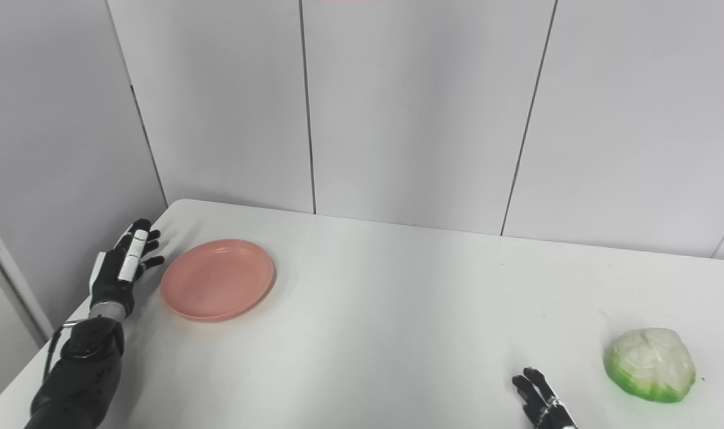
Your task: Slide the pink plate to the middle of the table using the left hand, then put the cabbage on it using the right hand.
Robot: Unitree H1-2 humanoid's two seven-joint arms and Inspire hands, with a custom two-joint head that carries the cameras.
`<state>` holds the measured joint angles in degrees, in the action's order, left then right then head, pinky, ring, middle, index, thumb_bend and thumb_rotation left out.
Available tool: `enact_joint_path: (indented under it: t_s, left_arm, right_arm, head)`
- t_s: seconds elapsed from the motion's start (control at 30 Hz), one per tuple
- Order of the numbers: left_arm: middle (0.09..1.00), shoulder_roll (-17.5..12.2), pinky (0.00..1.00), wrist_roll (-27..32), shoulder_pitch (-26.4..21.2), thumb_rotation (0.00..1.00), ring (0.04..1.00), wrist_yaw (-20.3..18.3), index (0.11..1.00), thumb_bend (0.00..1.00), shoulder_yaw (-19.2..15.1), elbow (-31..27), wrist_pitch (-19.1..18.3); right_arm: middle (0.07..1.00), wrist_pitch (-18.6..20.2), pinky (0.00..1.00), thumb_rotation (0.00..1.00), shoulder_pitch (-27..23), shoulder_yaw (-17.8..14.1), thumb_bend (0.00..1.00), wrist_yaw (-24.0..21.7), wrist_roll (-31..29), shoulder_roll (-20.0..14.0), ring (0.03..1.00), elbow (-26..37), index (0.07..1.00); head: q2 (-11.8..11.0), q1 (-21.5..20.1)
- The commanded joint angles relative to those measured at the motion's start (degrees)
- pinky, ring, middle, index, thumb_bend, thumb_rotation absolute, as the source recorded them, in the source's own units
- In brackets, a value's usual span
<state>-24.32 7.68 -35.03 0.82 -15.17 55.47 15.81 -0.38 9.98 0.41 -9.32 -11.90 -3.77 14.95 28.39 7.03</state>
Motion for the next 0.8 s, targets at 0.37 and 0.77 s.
enact_joint_path:
  t_s: [0.37,0.77]
  left_arm:
    - [0.853,1.85,0.70,0.79,-3.74,0.86,0.850,-5.69,0.902,0.87,4.37,2.87,0.50]
    - [0.818,4.59,0.68,2.49,-4.80,0.85,0.815,-9.67,0.881,0.88,6.25,3.46,1.62]
  right_arm:
    - [0.860,0.78,0.97,1.00,5.96,1.41,0.92,0.22,0.59,0.66,0.921,3.26,0.869]
    - [0.856,1.10,0.98,1.00,6.04,2.26,0.89,0.39,0.74,0.99,0.920,3.50,0.865]
  head:
    - [1.05,-1.03]
    - [1.50,-2.07]
